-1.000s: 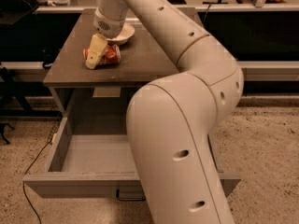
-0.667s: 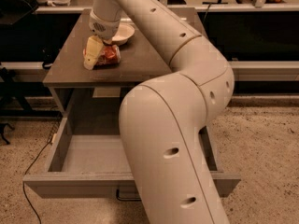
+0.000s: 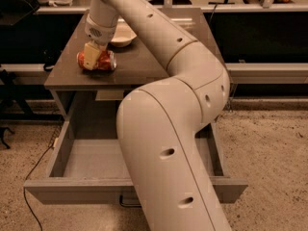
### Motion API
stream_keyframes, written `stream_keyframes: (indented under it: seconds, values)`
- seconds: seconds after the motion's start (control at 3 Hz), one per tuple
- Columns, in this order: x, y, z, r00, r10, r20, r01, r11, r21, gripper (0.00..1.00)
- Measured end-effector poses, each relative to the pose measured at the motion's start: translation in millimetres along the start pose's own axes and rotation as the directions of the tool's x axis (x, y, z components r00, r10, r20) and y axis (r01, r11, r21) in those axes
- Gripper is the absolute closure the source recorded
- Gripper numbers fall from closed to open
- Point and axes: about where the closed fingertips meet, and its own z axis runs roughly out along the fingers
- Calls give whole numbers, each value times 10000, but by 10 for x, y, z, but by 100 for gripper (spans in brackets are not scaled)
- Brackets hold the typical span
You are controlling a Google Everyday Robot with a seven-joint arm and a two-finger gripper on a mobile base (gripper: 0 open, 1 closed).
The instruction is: Place coke can into top drawer
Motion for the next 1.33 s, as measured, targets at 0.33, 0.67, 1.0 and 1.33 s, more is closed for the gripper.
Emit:
stream_keyframes:
  seconds: [0.33, 0.67, 1.0, 1.33]
  values:
    - [-43, 16, 58, 9996, -55, 259, 59, 9999, -141, 95]
    - [-52, 24, 46, 9992, -95, 377, 102, 9998, -169, 100]
    - [28, 72, -401, 9913, -608, 1169, 584, 9980, 239, 100]
    - [277, 308, -932, 9757, -951, 1975, 855, 9947, 563, 100]
